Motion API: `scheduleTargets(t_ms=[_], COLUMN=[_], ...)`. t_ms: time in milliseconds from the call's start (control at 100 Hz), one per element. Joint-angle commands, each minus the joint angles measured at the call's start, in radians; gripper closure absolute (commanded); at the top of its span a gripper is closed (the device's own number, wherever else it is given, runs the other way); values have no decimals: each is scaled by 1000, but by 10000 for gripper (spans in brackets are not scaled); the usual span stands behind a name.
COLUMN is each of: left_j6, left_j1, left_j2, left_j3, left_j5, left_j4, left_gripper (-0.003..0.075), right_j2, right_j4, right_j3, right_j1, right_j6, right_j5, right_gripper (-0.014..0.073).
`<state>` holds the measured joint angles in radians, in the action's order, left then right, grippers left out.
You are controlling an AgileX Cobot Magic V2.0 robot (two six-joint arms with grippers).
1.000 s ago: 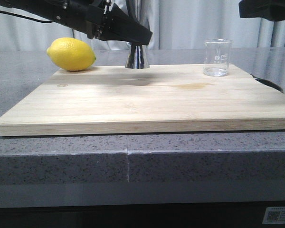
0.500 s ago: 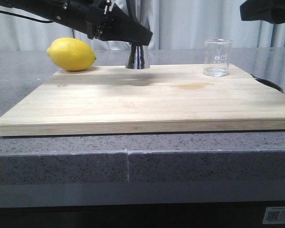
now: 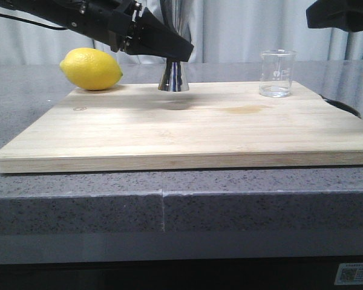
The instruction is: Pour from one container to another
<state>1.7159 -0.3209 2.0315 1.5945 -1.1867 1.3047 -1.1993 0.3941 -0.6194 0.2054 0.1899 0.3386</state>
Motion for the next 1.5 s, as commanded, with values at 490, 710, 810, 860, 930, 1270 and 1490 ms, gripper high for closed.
scheduleTargets(t_ms=[490,710,810,860,930,1270,1490], left_j6=[-17,-36,-36,-36,-36,-6,-6], left_j1=[4,4,4,4,4,32,35], left_j2=[-76,-76,-78,-78,-78,-78,-88], left_j3=[31,31,31,31,31,31,31], left_j5=[-82,-82,-82,-82,-82,-82,-82], left_j4=[68,43,45,46,46,164,156], left_gripper=[669,669,669,669,670,670,670], right_j2=[33,33,33,33,33,33,33], right_j4=[-2,-2,-2,-2,-2,-2,-2], right_j3=[-22,-22,-22,-22,-22,-22,-22], right_j1=[-6,-6,-6,-6,-6,-6,-6], right_j6=[-1,-1,-1,-1,-1,-1,-1], right_j5=[63,57,56,56,56,53,48], right_gripper=[144,144,144,144,144,144,144])
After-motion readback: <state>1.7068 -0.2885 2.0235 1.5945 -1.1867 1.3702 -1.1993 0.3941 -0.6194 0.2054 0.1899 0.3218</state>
